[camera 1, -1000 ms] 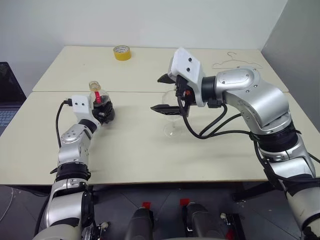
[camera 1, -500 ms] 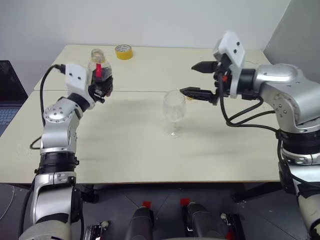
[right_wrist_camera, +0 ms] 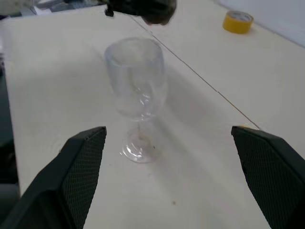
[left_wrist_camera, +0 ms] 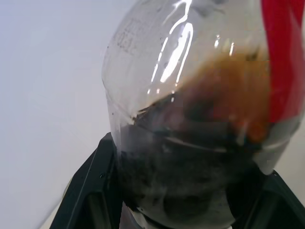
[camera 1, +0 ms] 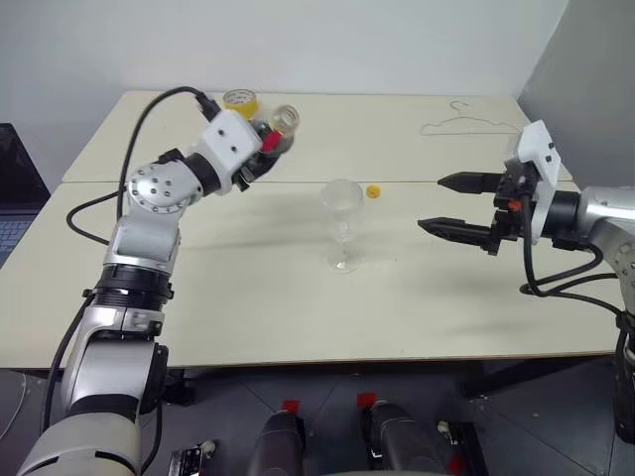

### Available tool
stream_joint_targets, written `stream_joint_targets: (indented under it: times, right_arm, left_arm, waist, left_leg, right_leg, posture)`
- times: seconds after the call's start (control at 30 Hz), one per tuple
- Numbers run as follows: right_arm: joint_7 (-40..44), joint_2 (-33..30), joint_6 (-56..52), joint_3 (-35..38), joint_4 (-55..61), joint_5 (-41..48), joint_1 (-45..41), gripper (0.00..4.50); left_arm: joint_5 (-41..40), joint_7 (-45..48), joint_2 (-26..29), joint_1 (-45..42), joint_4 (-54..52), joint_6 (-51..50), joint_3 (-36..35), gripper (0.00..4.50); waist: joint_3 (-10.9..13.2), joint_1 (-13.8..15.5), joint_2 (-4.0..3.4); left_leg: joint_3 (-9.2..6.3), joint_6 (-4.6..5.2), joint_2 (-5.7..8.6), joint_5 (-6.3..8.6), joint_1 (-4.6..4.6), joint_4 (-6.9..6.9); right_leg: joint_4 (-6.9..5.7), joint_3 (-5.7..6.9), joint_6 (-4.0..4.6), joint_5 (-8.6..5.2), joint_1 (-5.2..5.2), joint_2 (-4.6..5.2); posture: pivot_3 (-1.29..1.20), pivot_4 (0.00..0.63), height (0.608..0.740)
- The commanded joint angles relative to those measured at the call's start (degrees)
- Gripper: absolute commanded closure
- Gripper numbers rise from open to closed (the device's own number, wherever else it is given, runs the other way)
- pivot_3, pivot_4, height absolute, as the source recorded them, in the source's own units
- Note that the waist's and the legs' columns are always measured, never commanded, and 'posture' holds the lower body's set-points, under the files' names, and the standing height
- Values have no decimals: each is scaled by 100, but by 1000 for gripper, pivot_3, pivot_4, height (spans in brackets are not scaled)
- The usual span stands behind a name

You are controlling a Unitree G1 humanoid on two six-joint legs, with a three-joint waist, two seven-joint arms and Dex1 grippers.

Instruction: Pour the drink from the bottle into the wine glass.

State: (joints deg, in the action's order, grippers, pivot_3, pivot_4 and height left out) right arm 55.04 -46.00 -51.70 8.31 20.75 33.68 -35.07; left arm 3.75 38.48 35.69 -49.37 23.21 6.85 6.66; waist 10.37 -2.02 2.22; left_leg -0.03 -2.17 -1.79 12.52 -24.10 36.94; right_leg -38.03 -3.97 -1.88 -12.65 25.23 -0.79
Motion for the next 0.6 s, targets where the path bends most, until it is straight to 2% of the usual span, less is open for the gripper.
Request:
stream_joint_targets:
  times: [0.03, 0.6]
  right_arm:
    - [-103, 25, 181, 223, 215, 200, 118, 0]
    - [-603, 182, 230, 111, 428, 500, 306, 0]
  left_arm:
    - [264, -39, 22, -280, -41, 505, 68, 1919]
    - [1283, -432, -73, -471, 331, 1551, 435, 1919]
  waist:
    - [0, 1, 0]
    - [0, 18, 0]
  left_leg:
    - [0, 0, 0, 0, 0, 0]
    - [0, 1, 1, 0, -1, 2]
  right_leg:
    - [0, 1, 0, 0, 0, 0]
    - [-1, 0, -3, 1, 0, 0]
  posture:
    - [0, 150, 740]
    - [0, 150, 740]
